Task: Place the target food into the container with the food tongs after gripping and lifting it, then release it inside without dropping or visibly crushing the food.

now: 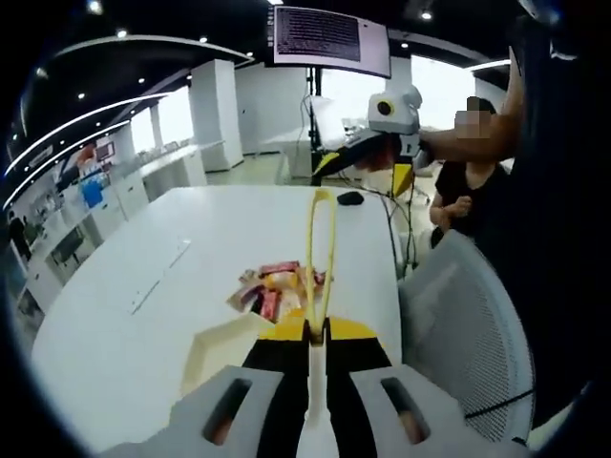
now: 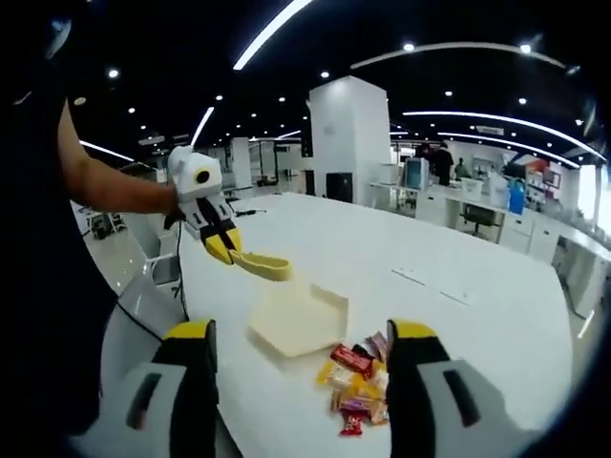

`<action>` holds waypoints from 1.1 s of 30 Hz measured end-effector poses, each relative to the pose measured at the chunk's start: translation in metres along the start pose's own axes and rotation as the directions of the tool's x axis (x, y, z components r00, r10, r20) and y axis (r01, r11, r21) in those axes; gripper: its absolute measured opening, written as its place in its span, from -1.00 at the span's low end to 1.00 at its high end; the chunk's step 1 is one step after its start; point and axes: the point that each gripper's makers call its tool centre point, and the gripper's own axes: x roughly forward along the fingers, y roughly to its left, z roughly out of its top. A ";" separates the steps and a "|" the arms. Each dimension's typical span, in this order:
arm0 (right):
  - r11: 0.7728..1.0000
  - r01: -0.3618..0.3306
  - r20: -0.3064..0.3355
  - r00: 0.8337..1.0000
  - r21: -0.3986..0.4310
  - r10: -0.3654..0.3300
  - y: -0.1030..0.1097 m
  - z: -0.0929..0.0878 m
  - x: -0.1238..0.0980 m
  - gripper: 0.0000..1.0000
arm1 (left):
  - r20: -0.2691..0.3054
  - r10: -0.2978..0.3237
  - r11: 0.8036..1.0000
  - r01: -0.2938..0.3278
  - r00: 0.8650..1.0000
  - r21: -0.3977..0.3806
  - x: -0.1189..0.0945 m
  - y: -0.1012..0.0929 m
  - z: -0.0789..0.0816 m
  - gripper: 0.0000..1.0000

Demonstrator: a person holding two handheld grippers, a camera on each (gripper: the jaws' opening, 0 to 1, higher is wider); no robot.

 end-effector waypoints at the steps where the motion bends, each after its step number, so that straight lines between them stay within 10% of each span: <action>1: 1.000 -0.006 0.007 1.000 -0.004 0.006 0.001 0.004 0.001 0.39 | 0.007 -0.004 1.000 0.004 1.000 -0.001 -0.001 -0.001 0.004 -1.00; 13: 0.967 -0.252 0.117 0.960 -0.033 0.254 0.056 0.065 0.022 -0.05 | 0.176 -0.109 0.993 0.117 0.978 -0.033 -0.019 -0.022 0.069 -1.00; 33: 0.903 -0.427 0.203 0.881 -0.054 0.428 0.093 0.104 0.041 -0.48 | 0.201 -0.233 0.969 0.245 0.951 -0.034 -0.026 -0.045 0.095 -0.99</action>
